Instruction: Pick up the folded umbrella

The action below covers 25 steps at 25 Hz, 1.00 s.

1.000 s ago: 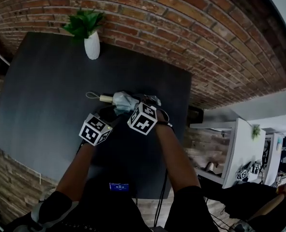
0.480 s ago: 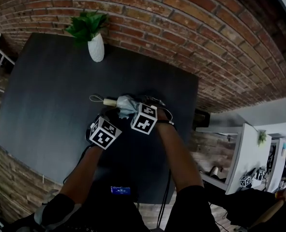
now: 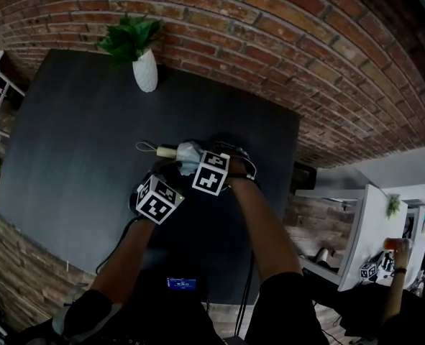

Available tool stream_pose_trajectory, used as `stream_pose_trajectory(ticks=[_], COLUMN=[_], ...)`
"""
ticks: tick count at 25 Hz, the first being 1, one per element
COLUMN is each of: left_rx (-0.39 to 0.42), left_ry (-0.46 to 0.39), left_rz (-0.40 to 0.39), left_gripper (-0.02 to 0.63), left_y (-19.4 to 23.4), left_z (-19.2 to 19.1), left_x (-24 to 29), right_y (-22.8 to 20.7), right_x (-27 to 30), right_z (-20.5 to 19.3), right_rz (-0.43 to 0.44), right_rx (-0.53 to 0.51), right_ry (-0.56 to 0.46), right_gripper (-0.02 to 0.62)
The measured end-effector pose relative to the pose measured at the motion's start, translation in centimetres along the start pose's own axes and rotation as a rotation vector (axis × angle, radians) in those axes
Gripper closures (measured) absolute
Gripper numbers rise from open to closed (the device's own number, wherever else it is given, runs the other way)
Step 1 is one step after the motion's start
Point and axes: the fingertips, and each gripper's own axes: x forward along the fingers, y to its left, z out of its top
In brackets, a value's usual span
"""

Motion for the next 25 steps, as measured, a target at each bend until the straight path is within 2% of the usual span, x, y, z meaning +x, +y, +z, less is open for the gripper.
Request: stream_pose_trajectory(ticks=[6, 9, 14, 21, 25], left_rx=[-0.013, -0.012, -0.016, -0.002, 0.022], left_ry=[-0.009, -0.008, -0.026, -0.053, -0.085], left_rz=[-0.004, -0.016, -0.022, -0.040, -0.050], left_gripper=[0.408, 0.408, 0.408, 0.408, 0.408], left_y=[0.4, 0.3, 0.5, -0.2, -0.8], left_z=[-0.4, -0.7, -0.9, -0.7, -0.3], left_x=[-0.7, -1.0, -2.0, -3.8, -5.6], right_y=[-0.2, -0.1, 0.7, 2.2, 3.7], right_x=[0.0, -0.3, -1.3, -4.2, -5.5], right_z=[0.0, 0.0, 0.5, 2.4, 2.8], right_rz=[-0.034, -0.055, -0.069, -0.078, -0.095], right_rx=[-0.004, 0.035, 0.140, 0.386, 0.481], right_ry=[0.011, -0.001, -0.051, -0.213, -0.276], right_gripper=[0.297, 0.305, 0.307, 0.307, 0.307])
